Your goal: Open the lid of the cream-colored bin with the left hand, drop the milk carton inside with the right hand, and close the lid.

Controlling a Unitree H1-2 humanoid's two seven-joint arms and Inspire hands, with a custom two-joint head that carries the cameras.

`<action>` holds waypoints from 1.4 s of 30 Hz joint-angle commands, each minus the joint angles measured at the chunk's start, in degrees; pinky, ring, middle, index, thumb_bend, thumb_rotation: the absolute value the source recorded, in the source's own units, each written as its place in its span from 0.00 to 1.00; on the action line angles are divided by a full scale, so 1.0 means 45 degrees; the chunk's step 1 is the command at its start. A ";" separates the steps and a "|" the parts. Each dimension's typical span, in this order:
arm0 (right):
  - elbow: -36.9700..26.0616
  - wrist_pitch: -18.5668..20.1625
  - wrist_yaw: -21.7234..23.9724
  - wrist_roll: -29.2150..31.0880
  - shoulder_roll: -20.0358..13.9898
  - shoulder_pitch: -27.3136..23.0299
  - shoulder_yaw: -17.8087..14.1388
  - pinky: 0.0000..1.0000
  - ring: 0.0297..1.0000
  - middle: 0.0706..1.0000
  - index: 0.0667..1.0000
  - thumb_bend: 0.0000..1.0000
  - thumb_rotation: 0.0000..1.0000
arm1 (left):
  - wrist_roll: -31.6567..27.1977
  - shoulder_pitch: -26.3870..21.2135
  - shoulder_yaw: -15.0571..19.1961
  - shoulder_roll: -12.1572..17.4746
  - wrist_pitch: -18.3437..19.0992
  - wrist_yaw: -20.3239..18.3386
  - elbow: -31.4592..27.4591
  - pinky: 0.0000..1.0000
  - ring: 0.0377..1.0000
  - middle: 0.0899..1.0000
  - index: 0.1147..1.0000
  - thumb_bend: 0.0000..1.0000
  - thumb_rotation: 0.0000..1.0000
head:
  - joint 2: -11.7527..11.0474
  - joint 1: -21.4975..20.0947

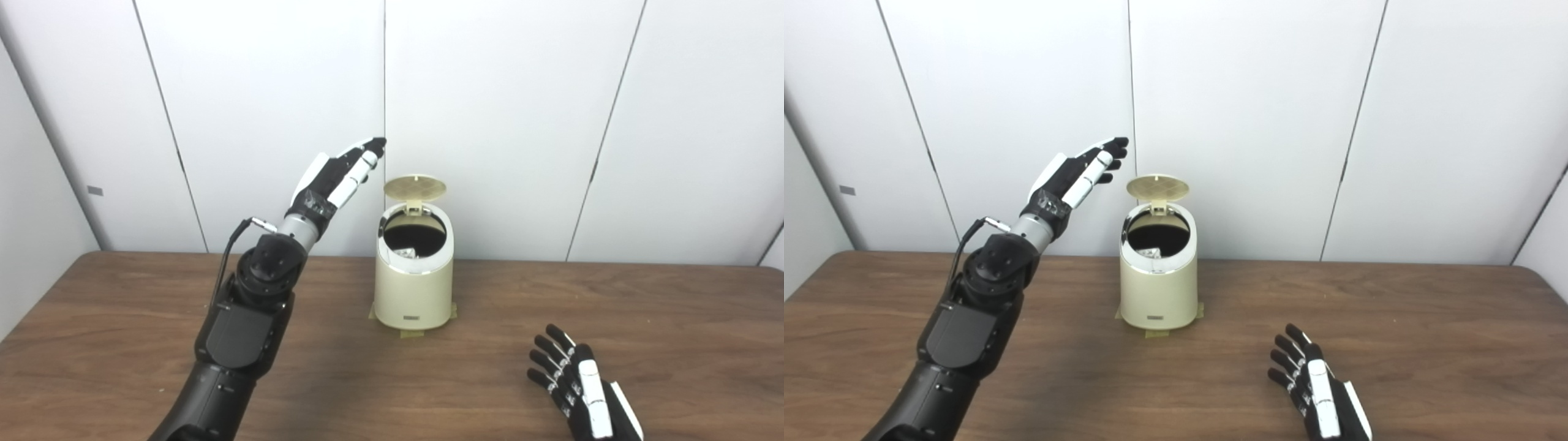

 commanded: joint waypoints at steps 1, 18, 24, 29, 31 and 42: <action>-0.0124 -0.0481 0.0060 0.0196 0.0114 -0.0221 -0.0017 0.82 0.87 0.88 0.90 0.53 0.93 | 0.0317 -0.0842 -0.0052 0.0236 -0.0526 0.0083 -0.0254 0.91 0.91 0.89 0.88 0.46 0.94 | 0.0003 -0.0005; -0.0027 -0.0194 -0.0052 0.0216 0.0390 -0.0146 -0.0011 0.80 0.86 0.87 0.91 0.56 0.97 | 0.3157 -0.0484 -0.1498 0.1051 0.0075 -0.0566 -0.1965 0.89 0.89 0.84 0.82 0.44 1.00 | 0.0247 -0.0117; 0.0013 -0.0265 -0.0115 0.0253 0.0484 -0.0171 -0.0050 0.81 0.86 0.87 0.91 0.55 0.98 | 0.3607 -0.0408 -0.1831 0.1335 0.0179 -0.1032 -0.2381 0.86 0.86 0.82 0.80 0.50 1.00 | 0.0303 -0.0167; -0.0007 -0.0162 -0.0156 0.0332 0.0527 -0.0189 -0.0059 0.81 0.87 0.87 0.91 0.55 0.98 | 0.4107 -0.0407 -0.2233 0.1608 -0.0397 -0.1287 -0.2484 0.83 0.84 0.80 0.79 0.47 1.00 | 0.0335 -0.0178; 0.0025 -0.0149 -0.0203 0.0327 0.0561 -0.0210 -0.0068 0.80 0.86 0.87 0.91 0.56 0.97 | 0.4426 -0.0436 -0.2481 0.1756 -0.0886 -0.1317 -0.2326 0.80 0.82 0.79 0.80 0.45 0.98 | 0.0341 -0.0210; -0.0083 -0.0148 -0.0288 0.0221 0.0605 -0.0128 -0.0020 0.80 0.86 0.87 0.91 0.54 0.99 | 0.5752 -0.0200 -0.3278 0.2134 -0.1010 -0.2363 -0.2922 0.76 0.81 0.80 0.79 0.49 0.96 | 0.0485 -0.0332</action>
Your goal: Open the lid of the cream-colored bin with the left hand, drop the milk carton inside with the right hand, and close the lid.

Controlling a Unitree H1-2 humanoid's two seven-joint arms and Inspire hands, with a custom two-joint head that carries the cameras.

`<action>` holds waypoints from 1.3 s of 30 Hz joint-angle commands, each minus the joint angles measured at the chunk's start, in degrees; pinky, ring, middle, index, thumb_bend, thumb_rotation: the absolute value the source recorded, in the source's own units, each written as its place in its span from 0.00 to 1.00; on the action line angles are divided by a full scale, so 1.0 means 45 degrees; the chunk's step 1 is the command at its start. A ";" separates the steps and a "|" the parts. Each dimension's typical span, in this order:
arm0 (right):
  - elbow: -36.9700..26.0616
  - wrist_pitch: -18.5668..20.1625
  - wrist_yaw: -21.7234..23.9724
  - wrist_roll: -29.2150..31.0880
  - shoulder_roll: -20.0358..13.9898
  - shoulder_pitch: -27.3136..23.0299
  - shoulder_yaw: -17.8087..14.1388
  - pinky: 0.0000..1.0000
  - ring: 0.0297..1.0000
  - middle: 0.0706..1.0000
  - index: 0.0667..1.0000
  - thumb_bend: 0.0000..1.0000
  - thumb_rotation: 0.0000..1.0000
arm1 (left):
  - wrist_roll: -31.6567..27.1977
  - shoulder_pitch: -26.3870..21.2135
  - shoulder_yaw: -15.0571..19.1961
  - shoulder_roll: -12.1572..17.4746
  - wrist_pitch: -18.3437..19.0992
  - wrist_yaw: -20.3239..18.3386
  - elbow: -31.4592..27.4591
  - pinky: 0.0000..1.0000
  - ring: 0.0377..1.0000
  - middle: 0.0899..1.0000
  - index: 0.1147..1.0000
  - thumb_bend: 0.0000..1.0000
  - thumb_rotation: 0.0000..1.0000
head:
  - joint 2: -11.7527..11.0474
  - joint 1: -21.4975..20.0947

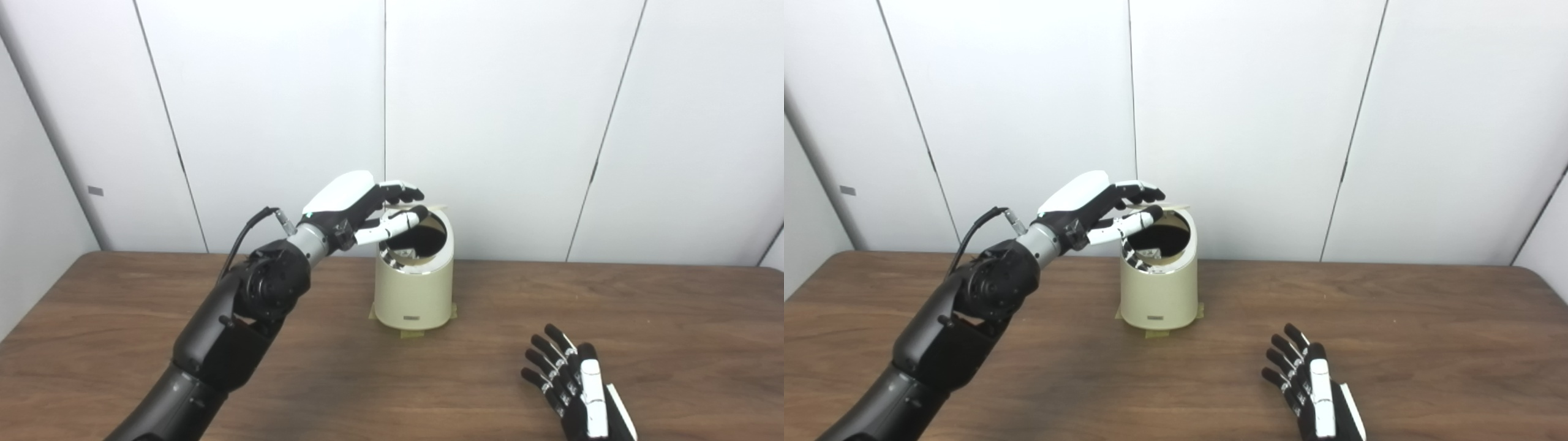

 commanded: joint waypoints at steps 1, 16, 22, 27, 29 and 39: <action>-0.0146 -0.0094 -0.0082 0.0025 0.0106 -0.0112 0.0003 0.80 0.86 0.87 0.91 0.54 0.99 | 0.0452 -0.0465 -0.0178 0.0364 -0.0331 -0.0232 -0.0649 0.77 0.82 0.80 0.79 0.50 0.97 | 0.0035 -0.0014; -0.0572 0.0113 -0.0276 -0.0029 0.0215 0.0032 0.0189 0.75 0.84 0.86 0.90 0.55 0.98 | 0.4303 -0.0186 -0.1833 0.1247 -0.2093 -0.0881 -0.1336 0.92 0.85 0.79 0.79 0.50 0.98 | 0.0242 -0.0157; -0.0542 0.0042 -0.0248 0.0007 0.0186 0.0037 0.0166 0.75 0.85 0.86 0.91 0.54 0.98 | 0.5165 0.0016 -0.2040 0.1173 -0.2352 -0.1181 -0.1481 0.94 0.86 0.80 0.79 0.51 0.93 | 0.0311 -0.0233; -0.0624 0.0077 -0.0257 0.0063 0.0208 0.0057 0.0148 0.75 0.85 0.86 0.91 0.54 0.98 | 0.6354 0.0029 -0.2416 0.1208 -0.2632 -0.1312 -0.1487 0.97 0.88 0.82 0.81 0.52 0.97 | 0.0420 -0.0302; -0.0661 0.0097 -0.0266 0.0072 0.0220 0.0080 0.0150 0.74 0.85 0.86 0.91 0.54 0.98 | 0.6772 0.0045 -0.2543 0.1197 -0.2731 -0.1283 -0.1426 0.98 0.88 0.82 0.81 0.52 0.98 | 0.0431 -0.0312; -0.0816 0.0200 -0.0263 0.0196 0.0302 0.0166 0.0133 0.75 0.85 0.86 0.92 0.54 0.98 | 0.8147 0.0114 -0.3126 0.1151 -0.2905 -0.2073 -0.1149 0.97 0.88 0.80 0.78 0.59 1.00 | 0.0625 -0.0417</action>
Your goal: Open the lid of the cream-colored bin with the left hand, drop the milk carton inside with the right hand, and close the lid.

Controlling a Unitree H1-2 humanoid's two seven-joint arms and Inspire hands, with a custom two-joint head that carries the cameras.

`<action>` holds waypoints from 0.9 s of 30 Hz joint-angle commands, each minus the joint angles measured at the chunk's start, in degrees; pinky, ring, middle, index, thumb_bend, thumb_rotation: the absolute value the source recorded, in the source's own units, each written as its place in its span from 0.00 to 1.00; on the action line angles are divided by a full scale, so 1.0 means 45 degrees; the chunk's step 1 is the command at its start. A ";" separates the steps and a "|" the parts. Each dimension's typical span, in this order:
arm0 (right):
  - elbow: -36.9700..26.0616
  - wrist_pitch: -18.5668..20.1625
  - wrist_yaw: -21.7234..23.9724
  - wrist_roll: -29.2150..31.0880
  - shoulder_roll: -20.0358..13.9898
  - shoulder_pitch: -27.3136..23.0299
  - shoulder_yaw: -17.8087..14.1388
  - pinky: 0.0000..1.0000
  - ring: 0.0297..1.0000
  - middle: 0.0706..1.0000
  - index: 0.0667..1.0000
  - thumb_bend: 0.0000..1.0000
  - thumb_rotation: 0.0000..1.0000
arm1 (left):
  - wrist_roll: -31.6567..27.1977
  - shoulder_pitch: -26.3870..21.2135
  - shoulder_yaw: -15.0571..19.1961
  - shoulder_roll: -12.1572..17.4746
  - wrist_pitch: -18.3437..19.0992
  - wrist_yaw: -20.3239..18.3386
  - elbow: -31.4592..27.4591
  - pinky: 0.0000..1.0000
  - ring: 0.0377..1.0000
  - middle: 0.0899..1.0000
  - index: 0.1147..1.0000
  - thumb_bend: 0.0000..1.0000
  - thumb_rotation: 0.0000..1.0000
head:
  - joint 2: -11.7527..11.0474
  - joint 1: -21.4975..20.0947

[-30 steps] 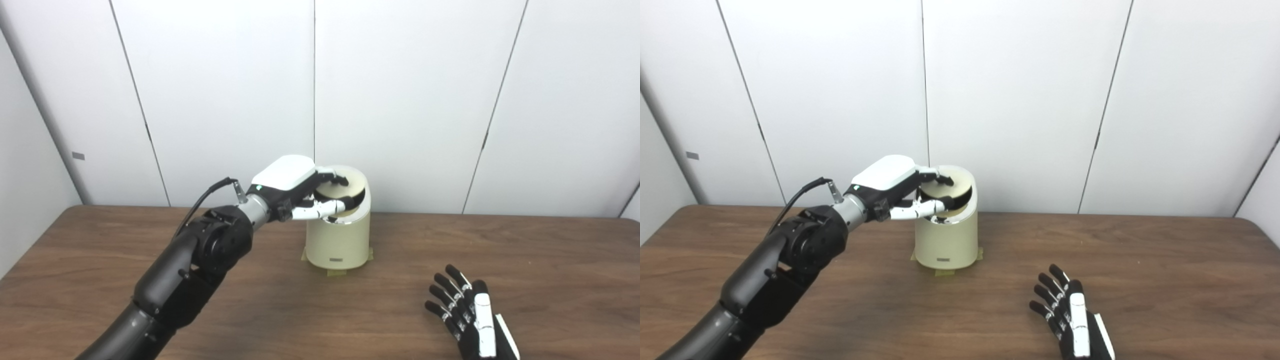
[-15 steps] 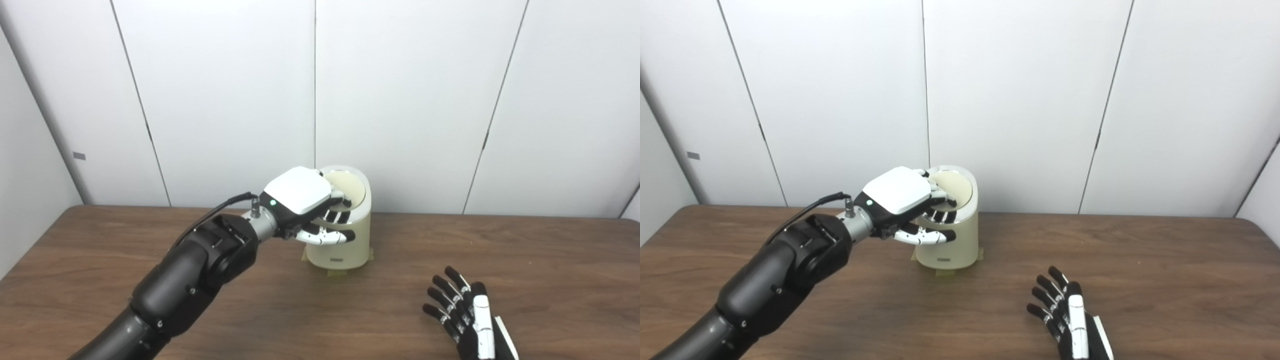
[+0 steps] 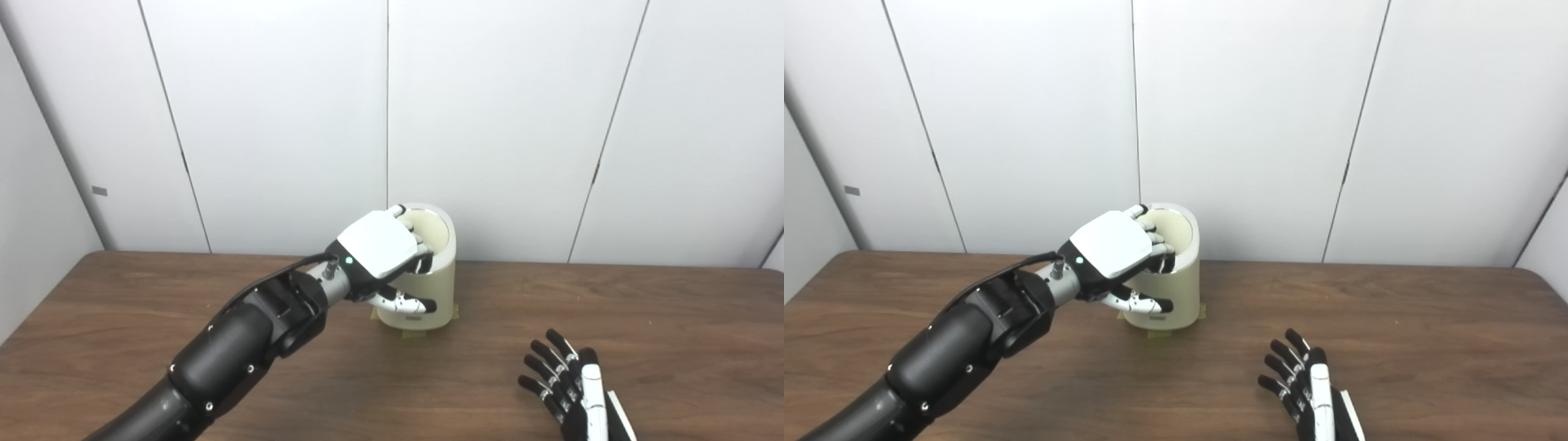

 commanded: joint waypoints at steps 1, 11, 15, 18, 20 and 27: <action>-0.0336 -0.0124 0.0033 0.0138 0.0058 -0.0178 -0.0008 0.75 0.85 0.86 0.92 0.54 0.98 | -0.0019 -0.0044 -0.0134 0.0074 -0.0132 -0.0788 0.0315 0.97 0.87 0.80 0.78 0.59 1.00 | 0.0039 -0.0007; -0.0364 -0.0094 -0.0083 0.0087 0.0157 -0.0251 -0.0029 0.74 0.85 0.86 0.91 0.53 0.98 | -0.3151 0.0911 0.2157 -0.0397 0.0588 -0.0345 -0.1081 0.92 0.84 0.79 0.80 0.52 0.99 | 0.0144 -0.0065; -0.0410 -0.0061 -0.0136 -0.0042 0.0168 -0.0238 0.0023 0.75 0.85 0.86 0.90 0.53 0.98 | -0.4918 0.1982 0.3550 -0.0891 0.1782 -0.0617 -0.2611 0.86 0.85 0.81 0.81 0.51 0.98 | 0.0167 -0.0101; -0.0445 -0.0138 -0.0180 -0.0262 0.0143 -0.0240 0.0120 0.74 0.84 0.85 0.87 0.54 0.98 | -0.6231 0.3090 0.4561 -0.1437 0.2630 -0.0479 -0.3678 0.83 0.86 0.84 0.83 0.46 0.93 | 0.0175 -0.0128; -0.0450 -0.0261 -0.0177 -0.0395 0.0115 -0.0245 0.0167 0.73 0.83 0.85 0.86 0.54 0.98 | -0.6866 0.3636 0.5068 -0.1760 0.2989 -0.0305 -0.4064 0.81 0.87 0.87 0.85 0.43 0.93 | 0.0184 -0.0098; -0.0441 -0.0683 0.0084 0.0072 0.0093 -0.0247 0.0034 0.78 0.84 0.85 0.84 0.55 0.92 | -0.8909 0.6260 0.6719 -0.2960 0.3893 0.0946 -0.5176 0.80 0.89 0.89 0.87 0.35 0.88 | 0.0219 -0.0098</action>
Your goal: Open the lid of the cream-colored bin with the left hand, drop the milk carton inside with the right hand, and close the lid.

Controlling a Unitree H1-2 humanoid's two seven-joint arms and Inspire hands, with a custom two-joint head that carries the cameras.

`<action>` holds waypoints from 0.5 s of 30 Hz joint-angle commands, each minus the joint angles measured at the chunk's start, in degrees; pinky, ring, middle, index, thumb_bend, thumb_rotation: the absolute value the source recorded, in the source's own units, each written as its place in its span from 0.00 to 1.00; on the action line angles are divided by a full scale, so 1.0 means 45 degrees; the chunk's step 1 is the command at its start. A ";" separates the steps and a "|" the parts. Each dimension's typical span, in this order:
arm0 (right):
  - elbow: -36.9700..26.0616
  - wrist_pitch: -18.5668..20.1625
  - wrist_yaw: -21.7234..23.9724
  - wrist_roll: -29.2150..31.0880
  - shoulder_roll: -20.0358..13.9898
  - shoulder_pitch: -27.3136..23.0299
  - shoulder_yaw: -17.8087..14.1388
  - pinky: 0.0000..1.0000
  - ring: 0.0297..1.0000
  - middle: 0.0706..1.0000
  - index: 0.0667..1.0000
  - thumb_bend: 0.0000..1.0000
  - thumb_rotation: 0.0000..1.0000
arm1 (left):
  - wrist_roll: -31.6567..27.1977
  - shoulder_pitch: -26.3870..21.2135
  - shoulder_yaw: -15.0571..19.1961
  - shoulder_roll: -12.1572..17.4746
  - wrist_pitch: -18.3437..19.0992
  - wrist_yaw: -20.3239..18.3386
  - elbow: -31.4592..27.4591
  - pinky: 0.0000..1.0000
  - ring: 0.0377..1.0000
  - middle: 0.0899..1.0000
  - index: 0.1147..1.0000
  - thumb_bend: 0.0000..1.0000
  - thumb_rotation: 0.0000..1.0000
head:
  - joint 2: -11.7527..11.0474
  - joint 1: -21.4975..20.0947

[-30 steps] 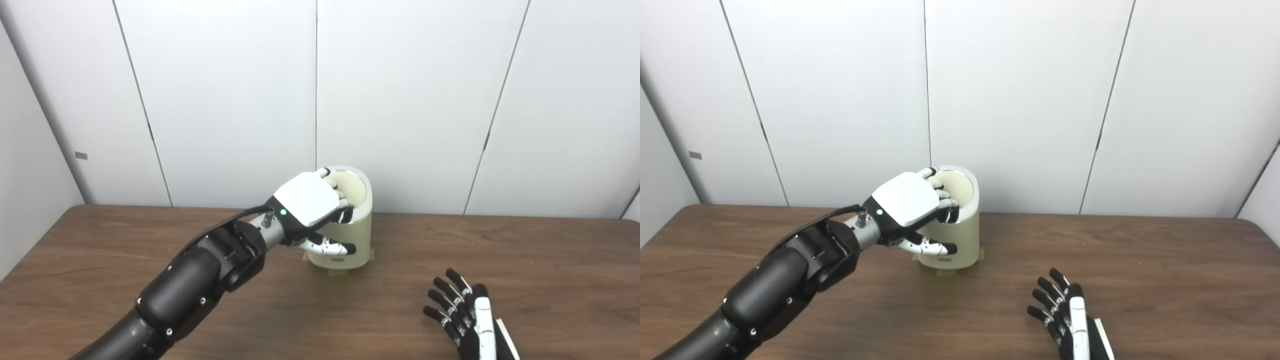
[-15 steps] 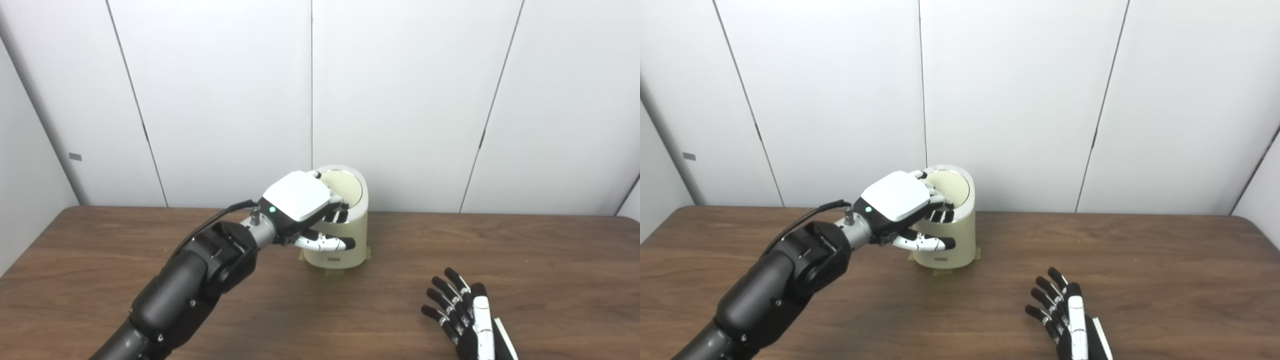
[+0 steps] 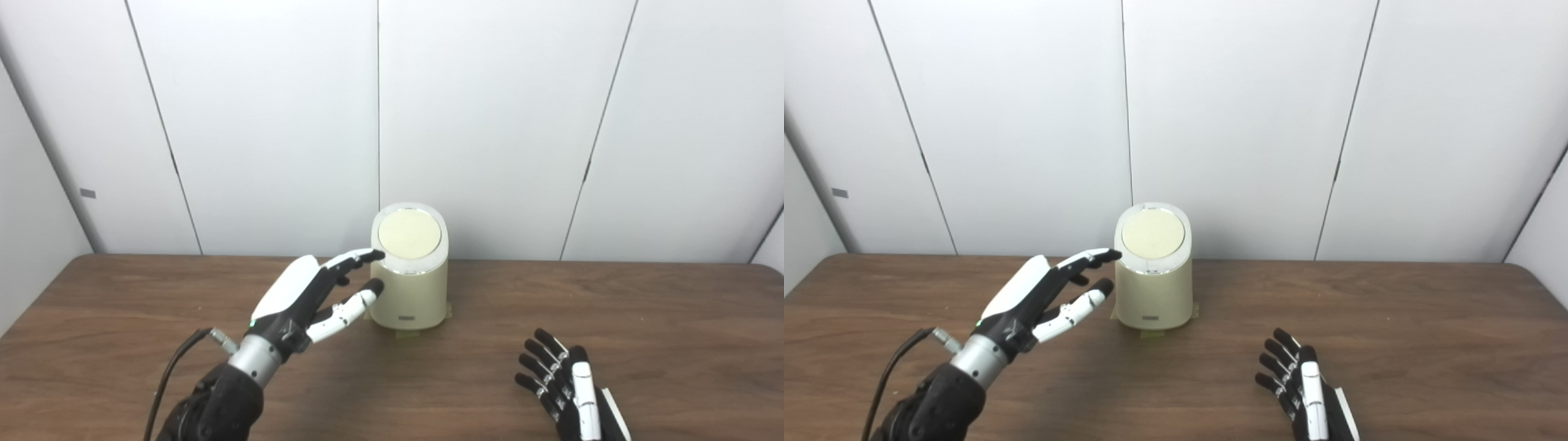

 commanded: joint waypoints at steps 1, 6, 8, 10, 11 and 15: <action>-0.0403 -0.0732 0.0225 0.0325 0.0040 -0.0228 -0.0047 0.79 0.85 0.85 0.84 0.55 0.91 | -0.0827 0.0335 0.0456 -0.0215 0.0079 0.0683 -0.0601 0.81 0.89 0.90 0.88 0.34 0.88 | 0.0005 0.0019; -0.0546 -0.1045 0.0324 0.0243 -0.0229 -0.0228 -0.0066 0.83 0.87 0.87 0.86 0.56 0.92 | -0.2144 0.1881 0.1178 -0.0628 -0.0085 0.1435 -0.0877 0.85 0.91 0.91 0.90 0.32 0.93 | 0.0124 0.0002; -0.0540 -0.1241 0.0352 0.0168 -0.0353 -0.0252 -0.0084 0.83 0.87 0.87 0.86 0.57 0.91 | -0.2833 0.2376 0.1419 -0.0779 -0.0051 0.1594 -0.0957 0.87 0.92 0.92 0.91 0.32 0.97 | 0.0165 -0.0014; -0.0488 -0.1516 0.0453 0.0139 -0.0520 -0.0274 -0.0077 0.84 0.88 0.88 0.87 0.57 0.91 | -0.3709 0.2855 0.1678 -0.0952 0.0067 0.1695 -0.1032 0.89 0.92 0.92 0.92 0.31 0.99 | 0.0219 -0.0026; -0.0443 -0.1707 0.0560 0.0195 -0.0622 -0.0276 -0.0066 0.84 0.89 0.88 0.87 0.57 0.91 | -0.4072 0.3084 0.1811 -0.1032 0.0168 0.1755 -0.1016 0.90 0.93 0.92 0.92 0.32 1.00 | 0.0265 -0.0015; -0.0300 -0.2143 0.0836 0.0455 -0.0853 -0.0294 -0.0067 0.89 0.93 0.91 0.92 0.59 0.89 | -0.5529 0.3551 0.2322 -0.1466 0.0327 0.2126 -0.0807 0.92 0.92 0.91 0.93 0.34 1.00 | 0.0399 0.0025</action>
